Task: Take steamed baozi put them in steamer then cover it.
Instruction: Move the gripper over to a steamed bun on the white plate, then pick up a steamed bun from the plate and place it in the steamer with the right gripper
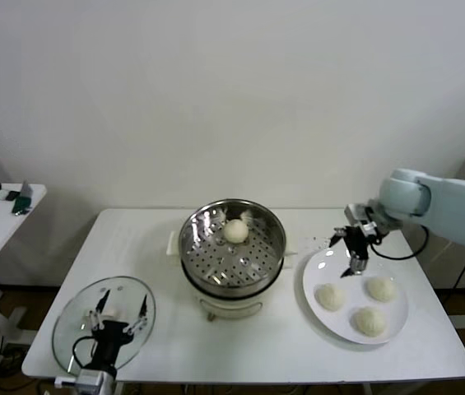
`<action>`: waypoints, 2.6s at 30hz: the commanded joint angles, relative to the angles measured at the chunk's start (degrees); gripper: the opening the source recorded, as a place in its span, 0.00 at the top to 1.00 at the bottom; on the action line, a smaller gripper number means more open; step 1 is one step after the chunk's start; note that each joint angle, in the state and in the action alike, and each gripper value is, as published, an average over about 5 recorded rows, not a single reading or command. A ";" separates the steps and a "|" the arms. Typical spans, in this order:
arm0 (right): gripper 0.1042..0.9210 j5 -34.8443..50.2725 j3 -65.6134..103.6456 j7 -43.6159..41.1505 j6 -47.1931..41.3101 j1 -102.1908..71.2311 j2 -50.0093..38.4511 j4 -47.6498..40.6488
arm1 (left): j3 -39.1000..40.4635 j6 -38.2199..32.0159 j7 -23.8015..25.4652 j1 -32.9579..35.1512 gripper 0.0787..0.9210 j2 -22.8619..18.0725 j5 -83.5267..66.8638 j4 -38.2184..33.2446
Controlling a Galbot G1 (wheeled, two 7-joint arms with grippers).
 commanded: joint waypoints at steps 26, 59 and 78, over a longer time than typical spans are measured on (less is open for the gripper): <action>0.12 -6.95 14.78 0.29 -3.12 -23.98 5.72 -13.25 | -1.33 -0.58 -0.01 0.22 0.12 -0.42 -0.44 1.56; 0.25 12.03 -6.92 -2.27 -0.55 9.85 5.38 -10.41 | -0.85 1.66 -0.95 0.38 0.12 -0.24 -2.50 0.38; 0.24 33.67 -10.03 -2.14 -2.92 19.68 32.29 -15.51 | -0.18 1.73 -1.18 0.98 0.12 -0.54 -2.85 -0.61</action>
